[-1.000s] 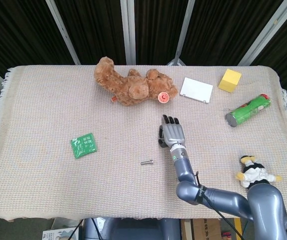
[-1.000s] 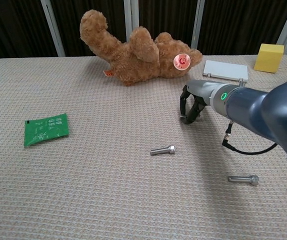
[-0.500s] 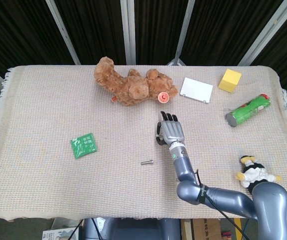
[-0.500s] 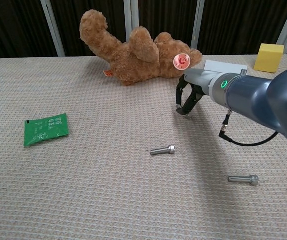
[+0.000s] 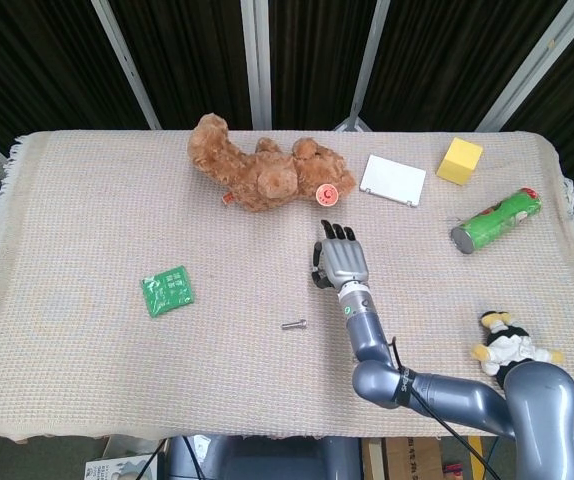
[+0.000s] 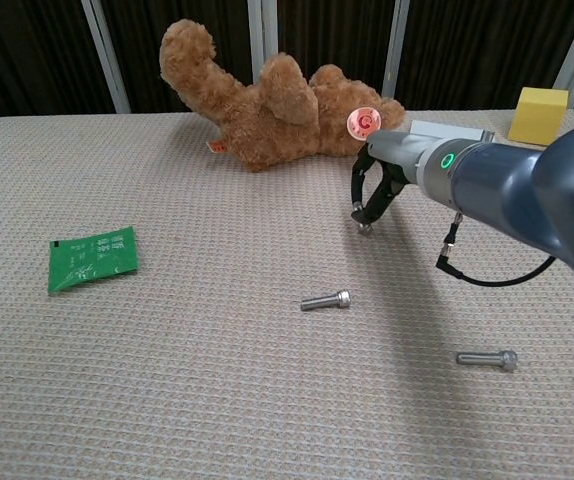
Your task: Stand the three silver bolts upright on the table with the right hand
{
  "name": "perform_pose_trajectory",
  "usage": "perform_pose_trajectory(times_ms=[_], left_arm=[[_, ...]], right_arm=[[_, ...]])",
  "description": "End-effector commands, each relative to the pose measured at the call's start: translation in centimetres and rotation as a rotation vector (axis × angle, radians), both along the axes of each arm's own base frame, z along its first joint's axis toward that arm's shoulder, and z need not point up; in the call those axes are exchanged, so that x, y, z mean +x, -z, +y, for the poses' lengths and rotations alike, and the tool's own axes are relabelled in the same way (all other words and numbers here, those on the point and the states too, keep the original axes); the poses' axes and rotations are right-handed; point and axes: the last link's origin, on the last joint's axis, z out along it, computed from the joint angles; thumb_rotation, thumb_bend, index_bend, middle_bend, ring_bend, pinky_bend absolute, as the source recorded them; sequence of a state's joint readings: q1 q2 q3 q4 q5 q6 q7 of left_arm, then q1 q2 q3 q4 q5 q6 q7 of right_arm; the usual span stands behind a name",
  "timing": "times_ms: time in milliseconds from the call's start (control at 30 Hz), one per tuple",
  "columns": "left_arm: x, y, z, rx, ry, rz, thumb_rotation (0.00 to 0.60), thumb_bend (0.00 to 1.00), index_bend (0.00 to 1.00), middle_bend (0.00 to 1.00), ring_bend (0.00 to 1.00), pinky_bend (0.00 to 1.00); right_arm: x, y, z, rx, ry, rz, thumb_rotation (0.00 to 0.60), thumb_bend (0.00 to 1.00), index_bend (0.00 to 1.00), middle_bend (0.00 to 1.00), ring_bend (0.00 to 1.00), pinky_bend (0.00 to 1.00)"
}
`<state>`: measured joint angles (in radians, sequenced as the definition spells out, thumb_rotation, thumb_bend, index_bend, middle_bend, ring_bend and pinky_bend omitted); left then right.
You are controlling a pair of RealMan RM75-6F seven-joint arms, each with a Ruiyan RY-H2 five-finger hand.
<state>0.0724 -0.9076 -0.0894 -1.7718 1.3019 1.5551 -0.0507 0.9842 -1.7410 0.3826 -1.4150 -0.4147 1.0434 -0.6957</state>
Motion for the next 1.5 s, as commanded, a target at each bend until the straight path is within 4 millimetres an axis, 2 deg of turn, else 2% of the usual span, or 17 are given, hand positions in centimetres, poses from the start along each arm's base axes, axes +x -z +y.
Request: perform_pose_trajectory(times_ms=[33,567,1500], left_arm=[[0.0,0.0,0.0,0.0,0.0,0.0,0.6,0.07,0.03,0.03,0.0,0.06],[0.02,0.01,-0.04,-0.001,-0.005,0.001,0.6,0.07,0.03,0.03,0.0,0.06],[0.05,0.04,-0.07,0.0,-0.012,0.004,0.6,0.07,0.03,0.03,0.0,0.06]], right_arm=[[0.02,-0.01,0.01,0.002,0.001,0.003,0.6,0.4,0.65,0.0,0.04,0.07],[0.1,-0.07,0.03,0.022,0.002,0.012,0.6,0.4,0.64,0.0,0.04,0.07],[-0.31,-0.58,-0.18,0.048,0.021,0.022,0.6,0.4,0.54,0.0,0.02,0.07]])
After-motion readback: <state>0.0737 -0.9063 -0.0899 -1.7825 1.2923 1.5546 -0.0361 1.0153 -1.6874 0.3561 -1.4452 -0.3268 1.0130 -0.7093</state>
